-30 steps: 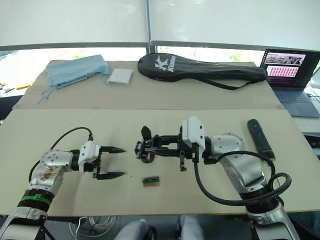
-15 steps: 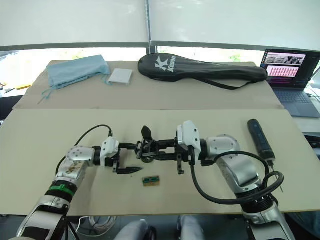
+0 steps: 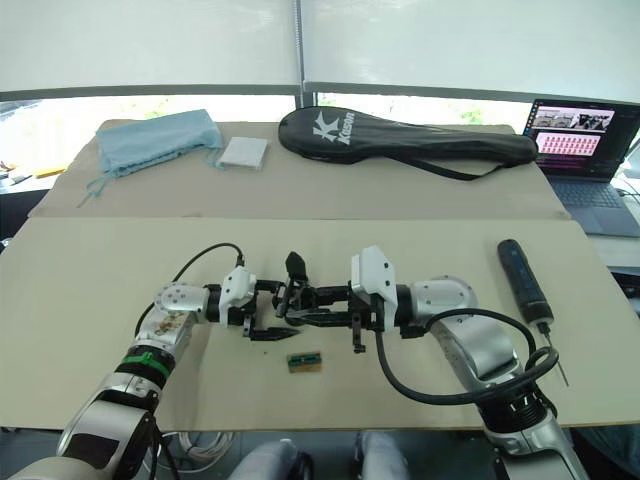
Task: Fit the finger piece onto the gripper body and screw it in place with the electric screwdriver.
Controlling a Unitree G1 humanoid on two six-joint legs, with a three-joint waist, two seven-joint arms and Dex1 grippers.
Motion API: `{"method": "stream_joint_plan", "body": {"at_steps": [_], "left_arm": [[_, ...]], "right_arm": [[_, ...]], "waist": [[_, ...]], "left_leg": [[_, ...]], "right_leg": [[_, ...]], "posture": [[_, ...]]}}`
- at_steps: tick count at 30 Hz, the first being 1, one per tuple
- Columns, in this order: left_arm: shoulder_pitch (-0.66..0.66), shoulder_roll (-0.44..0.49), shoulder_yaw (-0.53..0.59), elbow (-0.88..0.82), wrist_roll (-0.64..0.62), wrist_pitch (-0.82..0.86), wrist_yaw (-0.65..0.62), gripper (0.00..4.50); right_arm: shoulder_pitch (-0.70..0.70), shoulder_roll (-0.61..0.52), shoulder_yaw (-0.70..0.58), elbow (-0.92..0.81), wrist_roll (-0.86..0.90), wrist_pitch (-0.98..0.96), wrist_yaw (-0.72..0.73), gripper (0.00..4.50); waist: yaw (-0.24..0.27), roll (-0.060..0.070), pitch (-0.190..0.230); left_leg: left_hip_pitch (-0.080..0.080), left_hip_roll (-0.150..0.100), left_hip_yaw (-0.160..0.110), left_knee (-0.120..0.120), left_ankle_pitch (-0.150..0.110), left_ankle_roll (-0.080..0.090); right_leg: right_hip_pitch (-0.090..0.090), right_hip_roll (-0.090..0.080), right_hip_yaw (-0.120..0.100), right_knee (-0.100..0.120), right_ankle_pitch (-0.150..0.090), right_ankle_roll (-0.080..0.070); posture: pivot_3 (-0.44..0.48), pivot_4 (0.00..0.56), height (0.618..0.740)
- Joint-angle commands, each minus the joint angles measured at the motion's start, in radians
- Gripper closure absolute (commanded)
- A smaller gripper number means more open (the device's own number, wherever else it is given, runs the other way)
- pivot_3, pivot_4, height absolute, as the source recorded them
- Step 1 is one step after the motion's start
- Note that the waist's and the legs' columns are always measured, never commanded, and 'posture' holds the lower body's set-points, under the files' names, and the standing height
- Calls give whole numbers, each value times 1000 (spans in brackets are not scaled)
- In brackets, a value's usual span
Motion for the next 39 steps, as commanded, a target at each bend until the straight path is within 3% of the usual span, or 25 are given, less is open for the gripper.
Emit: {"method": "stream_joint_plan", "body": {"at_steps": [1, 15, 20, 39], "left_arm": [[-15, -15, 8, 3, -20, 34, -14, 0], [-25, -20, 0, 59, 22, -50, 10, 0], [-22, -14, -8, 65, 38, -62, 15, 2141], [3, -5, -14, 22, 40, -11, 37, 2165]], "right_arm": [[-2, -2, -16, -37, 2, -3, -1, 4080], [-3, -1, -19, -35, -10, -7, 0, 4080], [-14, 5, -12, -30, -18, 0, -4, 4080], [-147, 162, 86, 177, -171, 13, -72, 4081]], "waist": [[-1, 0, 0], [-3, 0, 0], [-3, 0, 0], [-6, -1, -1]], "left_leg": [[0, 0, 0, 0, 0, 0], [0, 0, 0, 1, 0, 0], [0, 0, 0, 1, 0, 0], [0, -1, 0, 7, 0, 1]], "right_leg": [[0, 0, 0, 0, 0, 0], [0, 0, 0, 1, 0, 0], [0, 0, 0, 1, 0, 0], [0, -1, 1, 12, 0, 0]], "posture": [[0, 150, 740], [0, 150, 740], [0, 150, 740], [0, 150, 740]]}}
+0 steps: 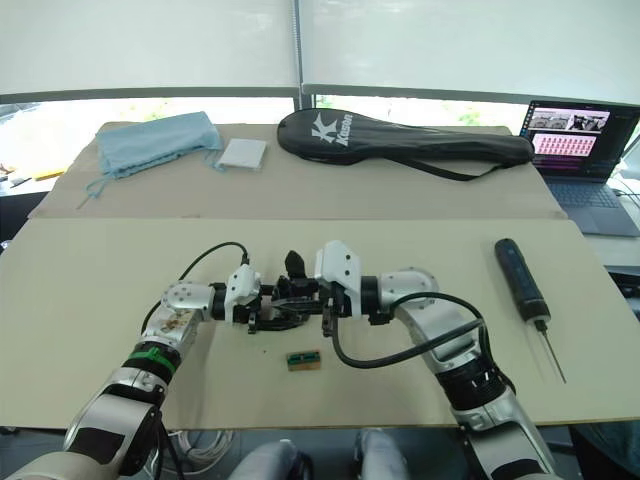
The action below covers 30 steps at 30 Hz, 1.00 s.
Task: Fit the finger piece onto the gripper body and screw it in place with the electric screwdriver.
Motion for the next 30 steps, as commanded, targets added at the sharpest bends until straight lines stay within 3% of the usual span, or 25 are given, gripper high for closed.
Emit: {"method": "stream_joint_plan", "body": {"at_steps": [1, 30], "left_arm": [[24, 9, -10, -23, 17, 26, 13, 2165], [61, 21, -13, -64, 22, 49, 35, 2165]], "right_arm": [[-31, 20, -5, -9, -4, 15, -15, 4081], [-4, 20, 41, 59, -68, 95, -34, 4081]], "waist": [[-1, 0, 0], [-5, 0, -5]], "left_leg": [[0, 0, 0, 0, 0, 0], [1, 0, 0, 1, 0, 0]], "right_leg": [[0, 0, 0, 0, 0, 0], [0, 0, 1, 0, 0, 0]], "posture": [[0, 150, 740], [0, 150, 740]]}}
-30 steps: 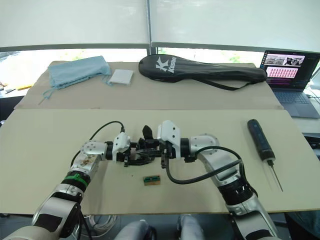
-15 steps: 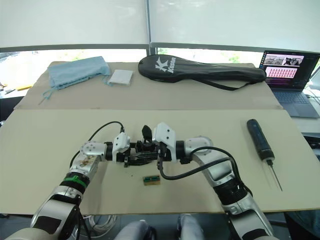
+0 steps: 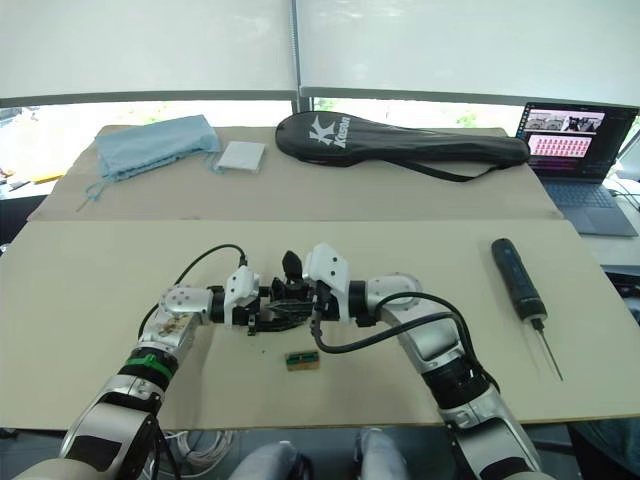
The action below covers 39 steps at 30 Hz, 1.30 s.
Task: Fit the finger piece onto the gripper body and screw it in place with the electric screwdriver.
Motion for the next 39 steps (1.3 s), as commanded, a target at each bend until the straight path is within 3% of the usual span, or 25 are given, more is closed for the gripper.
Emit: {"method": "stream_joint_plan", "body": {"at_steps": [1, 17, 29, 39], "left_arm": [[20, 12, -14, 3, 18, 8, -2, 2165], [12, 14, -12, 21, 22, 4, 12, 2165], [11, 14, -8, 19, 22, 6, 24, 2165], [17, 16, -8, 18, 23, 6, 28, 2165]], "right_arm": [[9, -27, 16, 3, -23, 40, 9, 4081], [-4, -46, 20, -62, -17, 170, -13, 4081], [0, -27, 31, 20, -37, 74, -9, 4081], [-22, -20, 15, -10, -4, 57, 26, 4081]], "waist": [[0, 0, 0], [1, 0, -1], [-1, 1, -4], [-1, 1, -4]], "left_leg": [[0, 0, 0, 0, 0, 0], [0, 0, 0, 0, 0, 1], [1, 0, 0, 0, 0, 1], [1, 0, 0, 0, 0, 1]], "right_leg": [[0, 0, 0, 0, 0, 0], [0, 0, 1, 0, 0, 0], [0, 0, 1, 0, 0, 0], [0, 0, 2, 0, 0, 0]], "posture": [[0, 150, 740], [0, 150, 740], [0, 150, 740], [0, 150, 740]]}}
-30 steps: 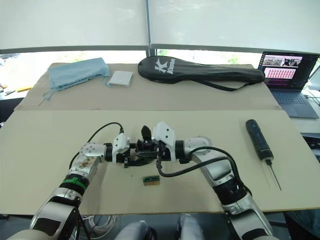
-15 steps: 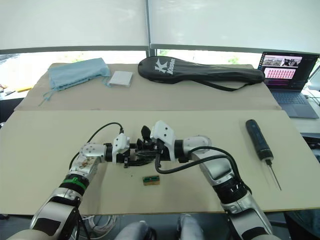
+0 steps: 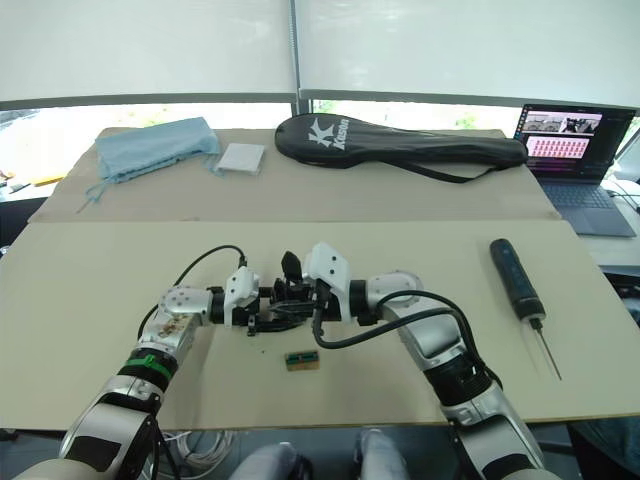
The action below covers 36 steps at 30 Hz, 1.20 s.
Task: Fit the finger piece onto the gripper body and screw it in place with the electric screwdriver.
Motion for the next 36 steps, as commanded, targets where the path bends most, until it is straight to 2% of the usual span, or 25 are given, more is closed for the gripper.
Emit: {"method": "stream_joint_plan", "body": {"at_steps": [1, 9, 10, 16, 18, 21, 24, 30, 36], "left_arm": [[15, 15, -7, 12, 22, 7, 13, 2165], [27, 30, -1, 20, 22, 9, 11, 2165], [28, 30, -1, 20, 22, 10, 11, 2165], [32, 24, 7, 20, 15, 23, 20, 2165], [32, 18, 17, 16, 15, 43, 56, 1142], [36, 20, 18, 10, 15, 54, 69, 41], [46, 35, 19, 1, 18, 38, 73, 41], [118, 143, 83, -95, -63, 85, 7, 41], [257, 305, 205, -308, -198, 226, -45, 41]], "right_arm": [[-11, 4, -1, -11, -2, 2, 7, 3047], [-49, 13, -39, -63, 30, -46, 44, 252], [-48, 13, -43, -68, 32, -50, 46, 30], [-38, 16, -82, -112, 101, -84, 99, 30], [-30, 18, -102, -129, 135, -99, 118, 0], [-25, 20, -133, -147, 175, -116, 128, 0], [-23, 16, -166, -173, 213, -115, 129, 0], [23, -109, -295, -279, 301, -58, 131, 0], [249, -290, -548, -388, 360, -1, 52, 0]], "waist": [[0, 0, 0], [0, 0, 0], [-1, 0, 0], [-1, 0, 0], [-1, 0, 0], [0, 0, 0], [-1, 0, 0], [-20, 0, 0], [-8, 0, 2]], "left_leg": [[0, 0, 0, 0, 0, 0], [-1, 0, 0, 0, 0, 0], [-1, 0, 0, 0, 0, 0], [-1, 0, 0, 0, 0, 0], [-1, 0, 0, 0, 0, 0], [0, 0, 0, 0, 0, 0], [0, 0, 0, 0, 0, 0], [0, 1, 0, -3, 0, 0], [-1, 1, 0, -8, 0, 0]], "right_leg": [[0, 0, 0, 0, 0, 0], [-1, 0, 0, 0, 0, 0], [-1, 0, 0, 0, 0, 0], [-1, 0, 0, 0, 0, 0], [-1, 0, 0, 0, 0, 0], [-1, 0, 0, 0, 0, 0], [-1, 0, 0, 0, 0, 0], [-2, 0, 1, 0, 0, -1], [-3, -1, 0, -2, -1, -2]], "posture": [[0, 150, 740], [0, 150, 740], [0, 150, 740], [0, 150, 740], [0, 150, 740], [0, 150, 740], [0, 150, 740], [0, 150, 740], [0, 150, 740]]}}
